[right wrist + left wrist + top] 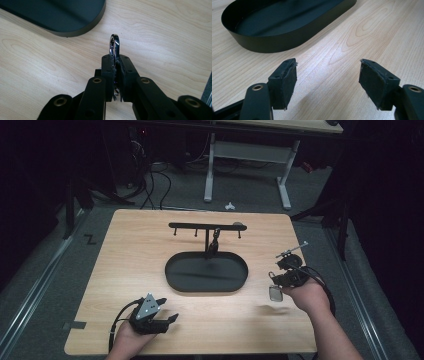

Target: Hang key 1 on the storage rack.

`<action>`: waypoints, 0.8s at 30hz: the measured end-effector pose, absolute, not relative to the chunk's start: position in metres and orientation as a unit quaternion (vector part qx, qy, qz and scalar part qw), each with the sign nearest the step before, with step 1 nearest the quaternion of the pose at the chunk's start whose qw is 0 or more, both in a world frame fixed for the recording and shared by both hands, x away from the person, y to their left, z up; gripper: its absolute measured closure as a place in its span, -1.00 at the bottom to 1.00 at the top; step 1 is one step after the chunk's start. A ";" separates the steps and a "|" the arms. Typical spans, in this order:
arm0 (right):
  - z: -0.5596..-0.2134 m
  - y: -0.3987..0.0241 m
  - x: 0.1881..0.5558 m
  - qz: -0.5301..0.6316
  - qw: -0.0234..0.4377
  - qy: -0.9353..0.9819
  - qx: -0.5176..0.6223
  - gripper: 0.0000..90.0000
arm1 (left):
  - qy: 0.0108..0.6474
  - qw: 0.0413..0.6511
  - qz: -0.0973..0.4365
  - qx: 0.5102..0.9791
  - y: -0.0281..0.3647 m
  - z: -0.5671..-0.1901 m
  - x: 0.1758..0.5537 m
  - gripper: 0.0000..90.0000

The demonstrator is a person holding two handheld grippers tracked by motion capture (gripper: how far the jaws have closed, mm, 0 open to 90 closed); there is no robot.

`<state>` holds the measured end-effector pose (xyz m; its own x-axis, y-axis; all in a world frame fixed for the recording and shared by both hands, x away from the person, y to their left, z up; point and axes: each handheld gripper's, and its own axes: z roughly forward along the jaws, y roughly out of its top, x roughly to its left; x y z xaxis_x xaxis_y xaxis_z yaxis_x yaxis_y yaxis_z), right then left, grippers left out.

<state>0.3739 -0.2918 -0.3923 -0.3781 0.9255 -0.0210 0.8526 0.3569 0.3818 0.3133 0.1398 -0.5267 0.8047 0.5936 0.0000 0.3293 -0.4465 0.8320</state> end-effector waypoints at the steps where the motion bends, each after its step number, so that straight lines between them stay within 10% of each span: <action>1: -0.391 -0.292 0.374 0.155 0.118 0.816 0.545 0.87 | 0.275 0.448 0.147 0.838 0.140 -0.527 0.313 -0.32; 24: -0.377 -0.274 0.382 0.169 0.117 0.819 0.535 0.87 | 0.274 0.448 0.147 0.838 0.140 -0.526 0.314 -0.32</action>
<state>0.3817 -0.2743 -0.3766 -0.3997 0.9166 -0.0105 0.8377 0.3699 0.4017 0.3137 0.1403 -0.5262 0.8070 0.5906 0.0007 0.3280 -0.4492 0.8311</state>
